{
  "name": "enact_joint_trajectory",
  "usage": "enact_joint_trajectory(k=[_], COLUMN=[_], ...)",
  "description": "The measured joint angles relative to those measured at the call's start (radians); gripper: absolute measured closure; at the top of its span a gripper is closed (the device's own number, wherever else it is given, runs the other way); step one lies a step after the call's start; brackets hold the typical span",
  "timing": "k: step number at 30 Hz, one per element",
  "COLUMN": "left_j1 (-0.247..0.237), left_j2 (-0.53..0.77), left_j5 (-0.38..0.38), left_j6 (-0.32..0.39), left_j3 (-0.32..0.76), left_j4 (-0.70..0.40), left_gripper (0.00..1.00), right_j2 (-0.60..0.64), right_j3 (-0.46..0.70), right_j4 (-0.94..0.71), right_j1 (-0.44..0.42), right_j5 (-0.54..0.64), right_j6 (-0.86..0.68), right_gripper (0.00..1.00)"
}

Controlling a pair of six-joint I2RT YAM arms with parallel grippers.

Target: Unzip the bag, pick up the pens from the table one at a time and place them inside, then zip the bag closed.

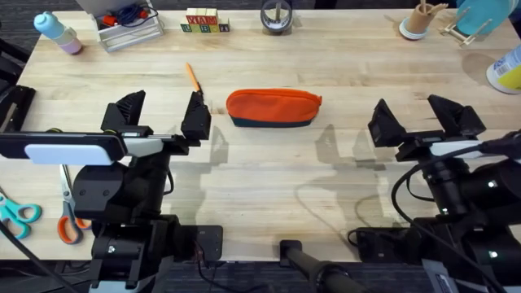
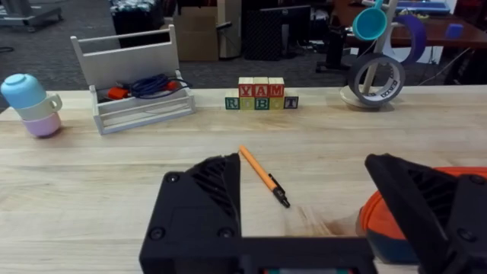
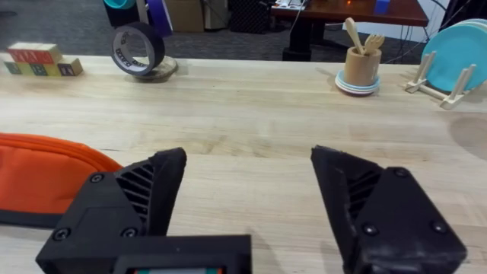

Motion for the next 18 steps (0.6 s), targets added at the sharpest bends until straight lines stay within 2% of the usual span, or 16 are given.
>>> enact_joint_trajectory(k=[13, 18], left_j1=[0.000, 0.000], left_j2=[0.000, 0.000], left_j5=[0.000, 0.001], left_j6=[0.000, 0.000], left_j3=[0.000, 0.000], left_j4=[0.002, 0.055], left_gripper=[0.006, 0.007], right_j2=[0.000, 0.000], right_j3=[0.000, 0.000], right_j4=[0.002, 0.060], right_j1=[0.000, 0.000], right_j5=[0.000, -0.003], right_j6=[0.000, -0.007], right_gripper=[0.004, 0.004])
